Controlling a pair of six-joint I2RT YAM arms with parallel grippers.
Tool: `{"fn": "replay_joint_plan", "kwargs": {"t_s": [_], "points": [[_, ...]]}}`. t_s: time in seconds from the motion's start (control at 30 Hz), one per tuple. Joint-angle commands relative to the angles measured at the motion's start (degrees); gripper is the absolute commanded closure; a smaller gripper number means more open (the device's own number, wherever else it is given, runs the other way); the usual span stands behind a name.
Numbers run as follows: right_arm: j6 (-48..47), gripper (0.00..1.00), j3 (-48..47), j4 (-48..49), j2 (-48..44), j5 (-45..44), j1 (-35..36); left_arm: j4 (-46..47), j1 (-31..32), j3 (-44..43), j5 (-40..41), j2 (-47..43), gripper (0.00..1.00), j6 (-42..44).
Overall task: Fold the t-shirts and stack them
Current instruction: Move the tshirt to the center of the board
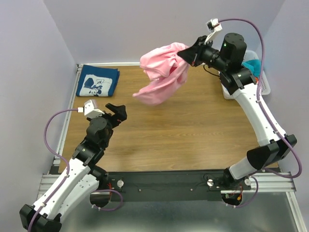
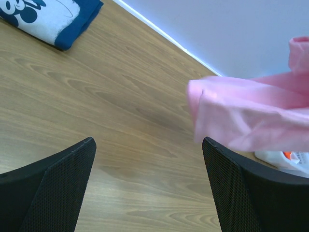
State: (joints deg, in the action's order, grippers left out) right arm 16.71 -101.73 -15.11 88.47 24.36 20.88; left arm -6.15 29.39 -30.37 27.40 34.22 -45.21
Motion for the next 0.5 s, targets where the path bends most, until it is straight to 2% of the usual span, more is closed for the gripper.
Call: {"fn": "replay_joint_plan", "kwargs": {"t_s": [0.0, 0.03, 0.1, 0.13, 0.17, 0.2, 0.23, 0.27, 0.33, 0.47], "points": [[1.57, 0.92, 4.59, 1.75, -1.88, 5.19, 0.21, -6.14, 0.14, -1.62, 0.73, -0.64, 0.02, -4.26], [2.79, 0.90, 7.83, 1.93, -2.50, 2.04, 0.30, -6.76, 0.14, -1.62, 0.73, -0.64, 0.02, -4.71], [4.29, 0.82, 14.07, 2.11, -3.73, -9.99, 0.30, -8.34, 0.23, -1.27, 0.55, -0.47, 0.02, -5.76], [5.17, 0.76, 21.50, 2.11, -4.17, -14.64, 0.21, -8.87, 0.15, -1.10, 0.29, -0.29, 0.02, -6.11], [5.61, 0.52, 25.06, 2.02, -4.87, -23.65, 0.21, -10.18, 0.14, -0.83, 0.29, -0.20, 0.02, -6.55], [7.35, 0.31, 32.40, 2.02, -5.23, -28.96, 0.21, -10.89, 0.23, -0.74, 0.03, -0.03, 0.02, -7.25], [8.33, 0.12, 35.35, 1.93, -5.67, -33.37, 0.21, -11.42, 0.23, -0.48, 0.02, 0.15, 0.02, -7.52], [9.38, 0.00, 38.33, 1.84, -6.54, -40.29, 0.21, -12.30, 0.15, -0.04, -0.76, 0.41, 0.02, -7.70], [11.05, 0.00, 43.87, 1.84, -7.95, -42.81, 0.12, -12.57, 0.14, 0.83, -3.12, 0.93, 0.02, -7.44], [11.77, 0.00, 47.49, 1.93, -12.26, -38.88, 0.12, -12.04, 0.14, 3.38, -7.52, 2.43, 0.02, -7.43]]}}
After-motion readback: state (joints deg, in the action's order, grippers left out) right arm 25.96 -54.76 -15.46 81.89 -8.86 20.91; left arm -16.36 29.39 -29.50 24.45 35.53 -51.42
